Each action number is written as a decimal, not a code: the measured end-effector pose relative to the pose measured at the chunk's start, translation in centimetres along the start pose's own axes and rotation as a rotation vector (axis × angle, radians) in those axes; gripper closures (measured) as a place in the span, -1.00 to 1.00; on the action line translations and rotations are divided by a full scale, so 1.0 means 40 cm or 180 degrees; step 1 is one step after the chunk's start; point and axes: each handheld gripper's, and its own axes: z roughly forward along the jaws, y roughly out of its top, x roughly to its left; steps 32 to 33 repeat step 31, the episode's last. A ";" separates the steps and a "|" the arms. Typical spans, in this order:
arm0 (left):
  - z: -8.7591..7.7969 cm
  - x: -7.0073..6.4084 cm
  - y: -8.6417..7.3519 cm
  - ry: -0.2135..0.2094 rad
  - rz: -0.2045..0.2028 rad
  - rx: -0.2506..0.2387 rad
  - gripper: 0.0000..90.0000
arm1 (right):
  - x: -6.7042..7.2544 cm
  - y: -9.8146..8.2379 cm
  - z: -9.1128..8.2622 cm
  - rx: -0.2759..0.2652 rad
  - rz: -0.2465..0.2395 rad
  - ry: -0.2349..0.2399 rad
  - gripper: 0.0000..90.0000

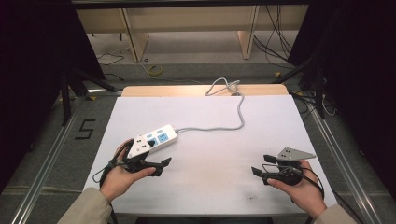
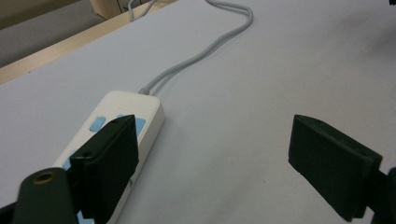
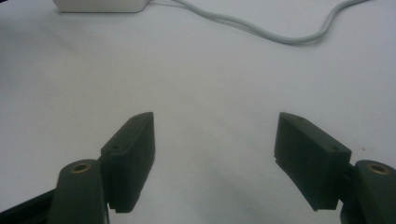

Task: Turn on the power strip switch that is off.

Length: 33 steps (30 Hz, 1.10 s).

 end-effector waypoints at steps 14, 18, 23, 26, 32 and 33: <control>-0.040 0.006 -0.063 0.0157 0.0007 0.0101 -0.65 | 0.000 -0.001 -0.001 -0.0006 -0.0006 0.0007 -0.35; -0.048 0.005 -0.083 0.0188 0.0031 0.0172 -0.65 | 0.000 0.000 -0.001 -0.0003 -0.0019 0.0011 -0.35; -0.050 0.005 -0.085 0.0195 0.0052 0.0164 -0.65 | 0.001 0.000 -0.002 0.0004 -0.0033 0.0010 -0.35; -0.048 0.004 -0.085 0.0196 0.0070 0.0172 -0.65 | 0.000 0.000 -0.002 0.0001 -0.0036 0.0009 -0.35; -0.042 -0.003 -0.081 0.0176 0.0070 0.0164 -0.65 | -0.001 0.000 -0.002 0.0002 -0.0035 0.0006 -0.35; -0.042 -0.003 -0.081 0.0176 0.0070 0.0164 -0.65 | -0.001 0.000 -0.002 0.0002 -0.0035 0.0006 -0.35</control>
